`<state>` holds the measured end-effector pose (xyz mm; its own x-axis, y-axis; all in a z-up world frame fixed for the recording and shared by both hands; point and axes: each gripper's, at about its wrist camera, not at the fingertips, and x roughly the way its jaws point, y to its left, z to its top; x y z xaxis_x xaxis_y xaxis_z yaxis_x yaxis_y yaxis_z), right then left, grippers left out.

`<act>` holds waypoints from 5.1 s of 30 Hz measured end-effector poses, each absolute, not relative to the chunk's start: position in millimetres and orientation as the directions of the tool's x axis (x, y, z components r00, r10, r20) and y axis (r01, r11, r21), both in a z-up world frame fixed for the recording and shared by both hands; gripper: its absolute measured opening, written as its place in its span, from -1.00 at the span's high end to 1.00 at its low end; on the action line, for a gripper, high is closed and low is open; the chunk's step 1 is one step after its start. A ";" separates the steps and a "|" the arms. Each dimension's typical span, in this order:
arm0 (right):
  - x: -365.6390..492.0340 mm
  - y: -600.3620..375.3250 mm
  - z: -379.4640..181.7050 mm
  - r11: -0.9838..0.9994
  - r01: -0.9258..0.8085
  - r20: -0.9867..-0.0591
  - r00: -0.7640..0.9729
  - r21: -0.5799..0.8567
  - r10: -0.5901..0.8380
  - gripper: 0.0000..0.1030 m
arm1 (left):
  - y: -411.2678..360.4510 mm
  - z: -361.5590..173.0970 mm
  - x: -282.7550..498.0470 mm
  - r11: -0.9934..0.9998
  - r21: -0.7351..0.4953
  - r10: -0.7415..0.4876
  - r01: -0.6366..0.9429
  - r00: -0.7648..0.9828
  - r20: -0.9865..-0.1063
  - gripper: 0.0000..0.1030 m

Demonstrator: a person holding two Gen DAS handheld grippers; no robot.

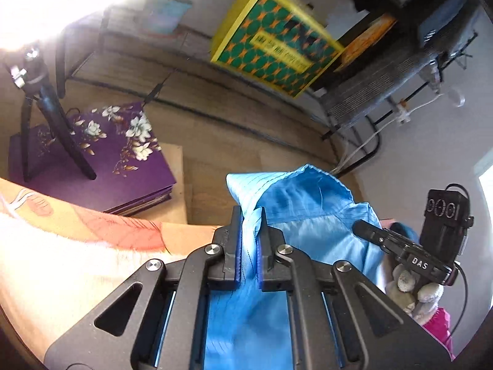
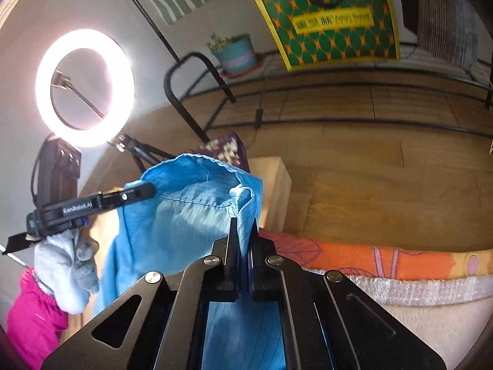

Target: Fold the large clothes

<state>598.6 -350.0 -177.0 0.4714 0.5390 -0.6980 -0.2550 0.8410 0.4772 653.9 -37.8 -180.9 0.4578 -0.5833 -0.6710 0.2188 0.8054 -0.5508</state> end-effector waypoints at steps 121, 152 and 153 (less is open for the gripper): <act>210.4 -387.7 -200.1 0.705 -0.012 -0.676 0.270 0.709 0.685 0.98 | 90.5 -229.4 231.4 0.717 -0.697 -0.668 -0.029 0.257 -0.698 0.80; 214.0 -197.1 -176.8 0.807 -0.398 -0.810 0.215 0.437 0.545 0.65 | 58.9 -218.7 380.4 0.463 -0.885 -0.847 -0.058 0.267 -0.460 0.18; 214.7 -195.2 -179.5 0.806 -0.393 -0.809 0.213 0.443 0.548 0.65 | 59.0 -219.4 382.1 0.476 -0.878 -0.836 -0.050 0.283 -0.470 0.47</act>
<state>214.7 -195.2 -179.5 0.2126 0.5480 -0.8090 -0.3933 0.8059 0.4425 382.1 59.0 -219.4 0.2827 -0.8363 -0.4697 -0.0498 0.4763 -0.8779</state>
